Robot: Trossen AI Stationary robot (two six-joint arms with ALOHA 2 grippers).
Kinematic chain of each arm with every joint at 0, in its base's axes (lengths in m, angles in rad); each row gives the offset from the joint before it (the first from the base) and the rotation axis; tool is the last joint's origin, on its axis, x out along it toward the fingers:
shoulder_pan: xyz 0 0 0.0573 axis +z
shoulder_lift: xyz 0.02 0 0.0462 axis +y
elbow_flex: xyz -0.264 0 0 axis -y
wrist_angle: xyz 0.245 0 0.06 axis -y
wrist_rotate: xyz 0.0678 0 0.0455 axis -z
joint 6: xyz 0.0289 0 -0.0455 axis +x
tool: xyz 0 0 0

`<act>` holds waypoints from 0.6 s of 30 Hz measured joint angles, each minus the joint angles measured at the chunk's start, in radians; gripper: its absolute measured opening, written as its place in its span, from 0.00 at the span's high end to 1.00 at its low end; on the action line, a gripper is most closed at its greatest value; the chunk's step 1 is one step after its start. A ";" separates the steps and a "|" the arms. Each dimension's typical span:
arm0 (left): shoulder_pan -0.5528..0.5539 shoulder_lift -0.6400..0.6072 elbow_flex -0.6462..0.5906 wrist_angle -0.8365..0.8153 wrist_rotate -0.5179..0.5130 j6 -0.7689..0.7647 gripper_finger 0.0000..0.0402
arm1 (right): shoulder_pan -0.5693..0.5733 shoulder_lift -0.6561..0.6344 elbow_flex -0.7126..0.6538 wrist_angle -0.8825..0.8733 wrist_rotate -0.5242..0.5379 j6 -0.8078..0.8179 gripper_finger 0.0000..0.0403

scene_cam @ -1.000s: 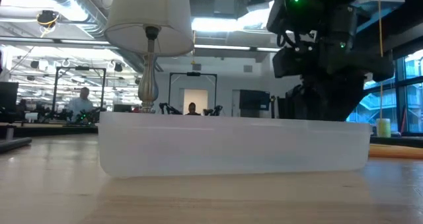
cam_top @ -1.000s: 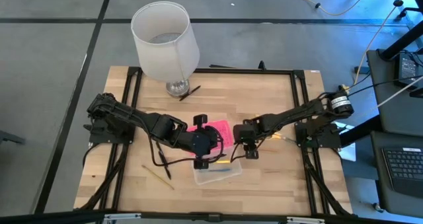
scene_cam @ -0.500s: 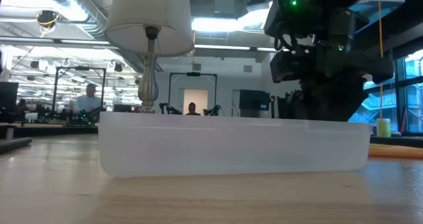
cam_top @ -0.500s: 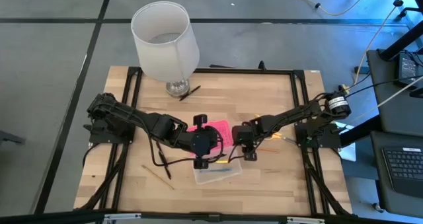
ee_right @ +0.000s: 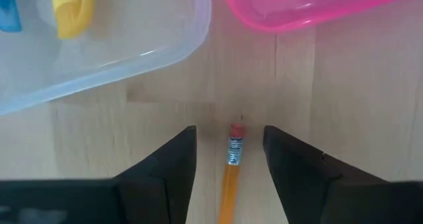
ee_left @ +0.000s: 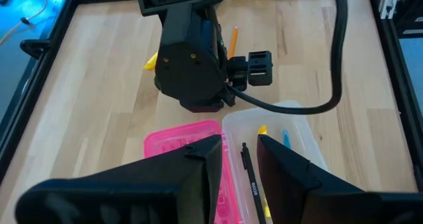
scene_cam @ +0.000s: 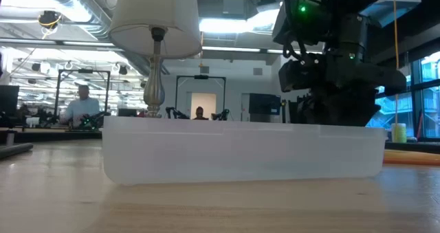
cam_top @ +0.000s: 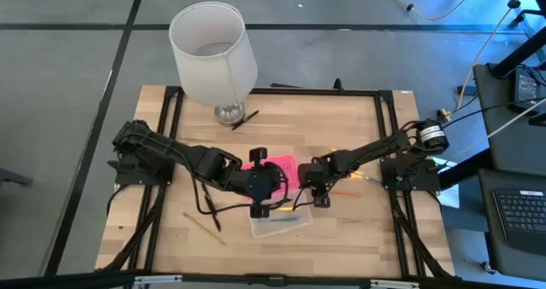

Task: Pick & place school supplies into a supply box
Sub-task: Put the orange pencil into the transparent supply box

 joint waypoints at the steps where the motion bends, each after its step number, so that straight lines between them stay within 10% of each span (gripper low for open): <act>1: 0.000 0.000 0.000 0.000 0.000 0.000 0.78 | -0.001 0.003 0.000 -0.002 0.000 0.000 0.56; 18: 0.000 0.000 0.000 0.000 0.000 -0.009 0.78 | -0.003 0.007 0.000 -0.050 0.021 0.021 0.97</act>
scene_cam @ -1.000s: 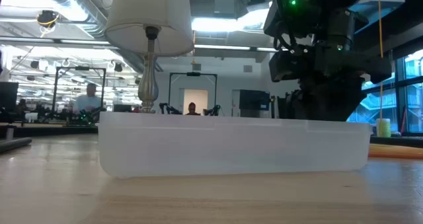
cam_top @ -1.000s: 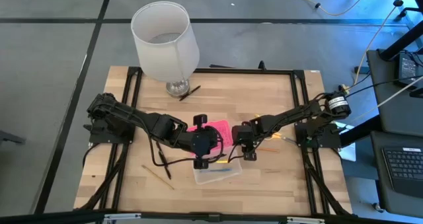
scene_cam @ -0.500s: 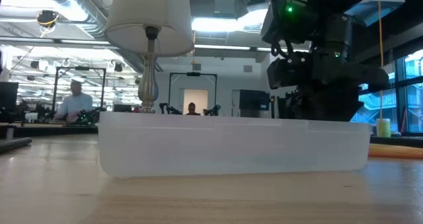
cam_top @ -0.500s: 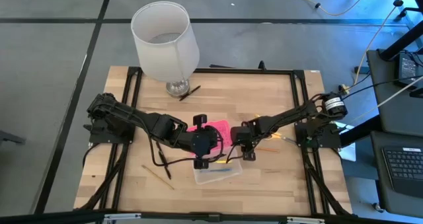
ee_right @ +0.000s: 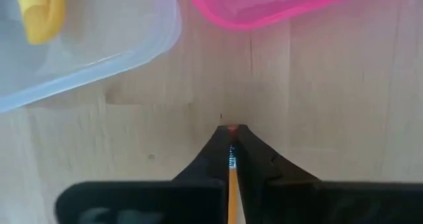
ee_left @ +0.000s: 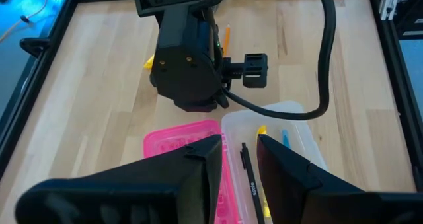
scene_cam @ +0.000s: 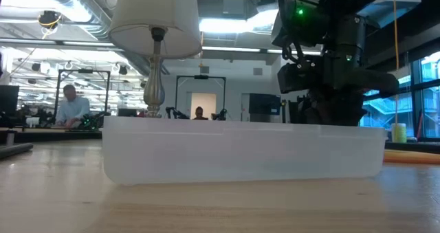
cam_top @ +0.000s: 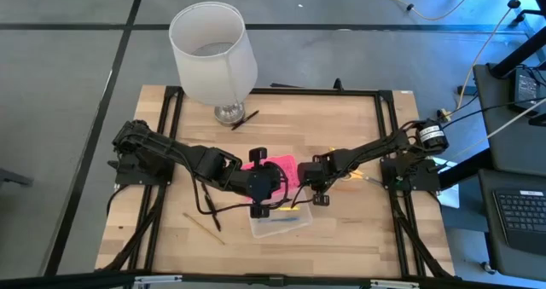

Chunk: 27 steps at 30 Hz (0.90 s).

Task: Pick & place school supplies into a supply box
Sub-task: Put the orange pencil into the transparent supply box

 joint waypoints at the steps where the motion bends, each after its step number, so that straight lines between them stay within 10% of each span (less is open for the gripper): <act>1: 0.000 0.000 0.000 0.000 0.000 -0.002 0.78 | 0.001 -0.003 -0.001 -0.002 -0.003 0.001 0.97; 27: -0.010 -0.062 0.000 -0.019 0.005 -0.092 0.78 | 0.002 -0.028 0.475 -0.314 -0.007 -0.085 0.98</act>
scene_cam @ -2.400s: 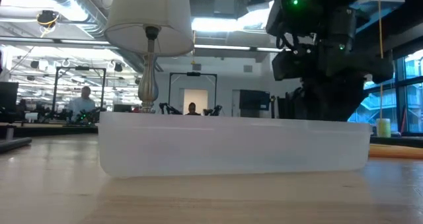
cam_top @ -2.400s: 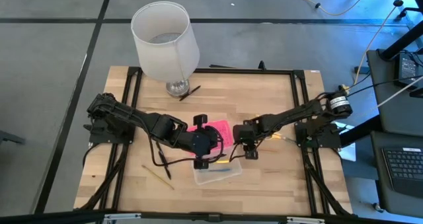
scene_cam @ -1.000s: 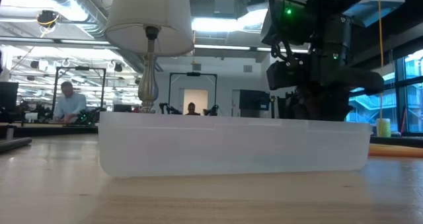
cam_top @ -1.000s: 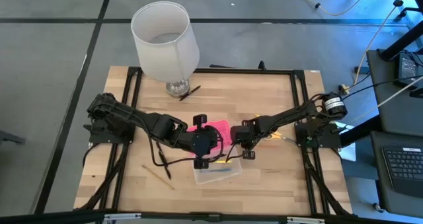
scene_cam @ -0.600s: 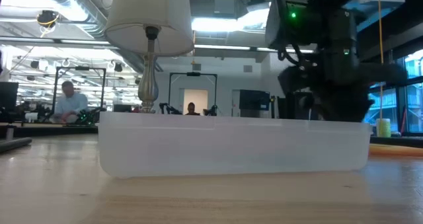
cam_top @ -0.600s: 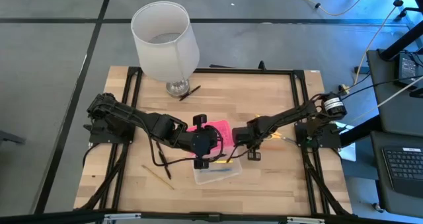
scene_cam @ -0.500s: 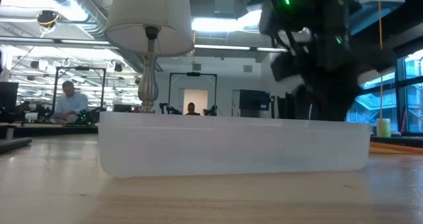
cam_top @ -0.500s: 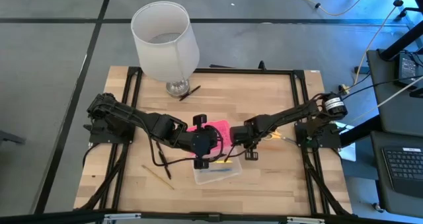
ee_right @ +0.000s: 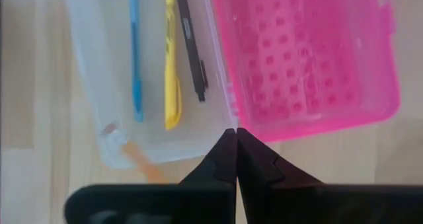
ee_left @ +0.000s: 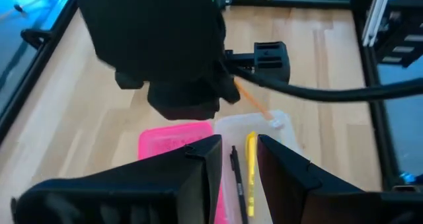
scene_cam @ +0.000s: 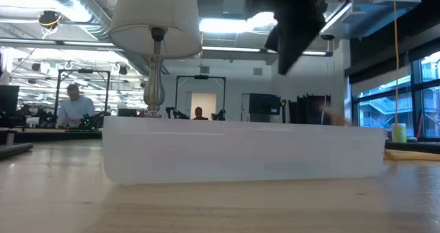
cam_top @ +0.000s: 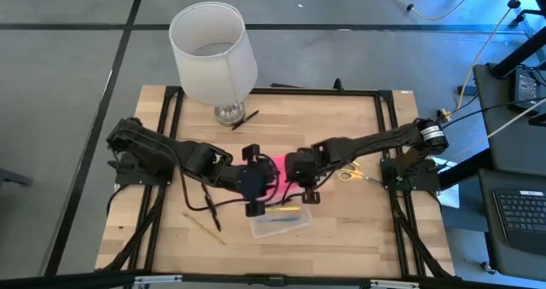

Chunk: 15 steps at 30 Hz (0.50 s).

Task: Pick & place school supplies into a supply box
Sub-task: Put the orange pencil into the transparent supply box

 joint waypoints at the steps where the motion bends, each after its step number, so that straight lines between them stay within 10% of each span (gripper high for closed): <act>1: -0.003 -0.007 0.000 -0.004 0.000 -0.016 0.78 | 0.000 0.000 0.010 0.000 0.000 -0.010 0.99; 15: -0.043 -0.012 0.000 -0.026 -0.051 -0.041 0.78 | 0.031 -0.003 -0.001 -0.289 -0.005 0.052 0.91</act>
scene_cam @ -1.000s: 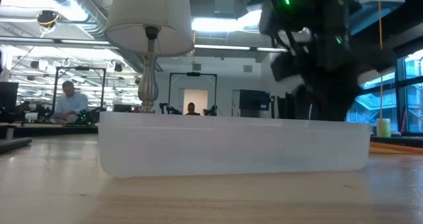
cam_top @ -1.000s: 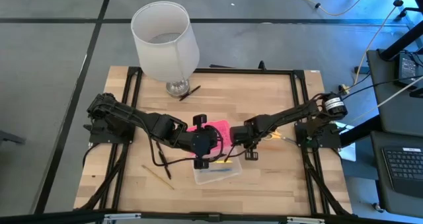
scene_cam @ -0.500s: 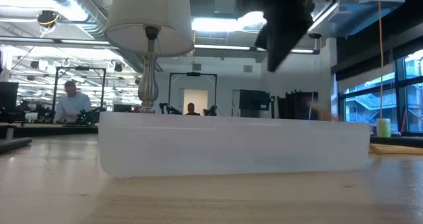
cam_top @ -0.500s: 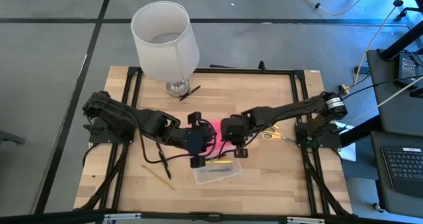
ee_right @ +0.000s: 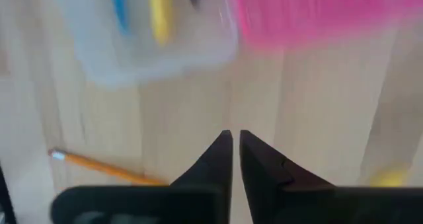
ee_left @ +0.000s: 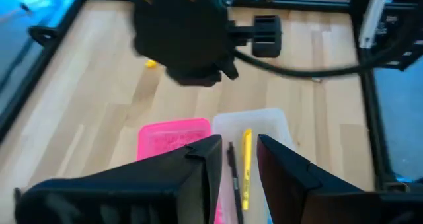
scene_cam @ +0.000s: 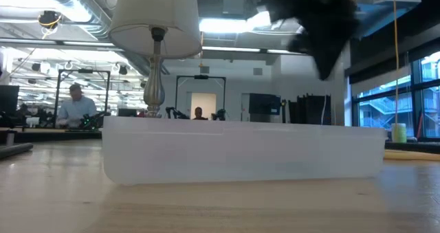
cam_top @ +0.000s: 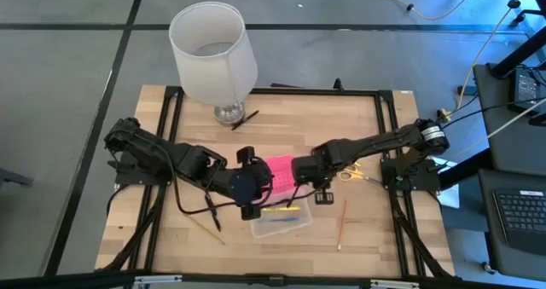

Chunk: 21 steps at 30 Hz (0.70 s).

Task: Pick & place school supplies into a supply box
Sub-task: Put the orange pencil into the transparent supply box

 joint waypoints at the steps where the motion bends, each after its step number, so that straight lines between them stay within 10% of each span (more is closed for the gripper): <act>1: 0.001 0.002 0.000 -0.001 -0.017 0.002 0.78 | 0.007 0.000 -0.016 -0.026 -0.003 0.040 0.90; 11: 0.052 0.005 0.000 -0.037 -0.015 0.146 0.78 | 0.108 0.000 -0.234 -0.088 -0.127 0.474 0.70; 21: 0.068 -0.043 -0.086 -0.177 0.037 0.214 0.78 | 0.187 -0.002 -0.137 -0.109 -0.047 0.738 0.68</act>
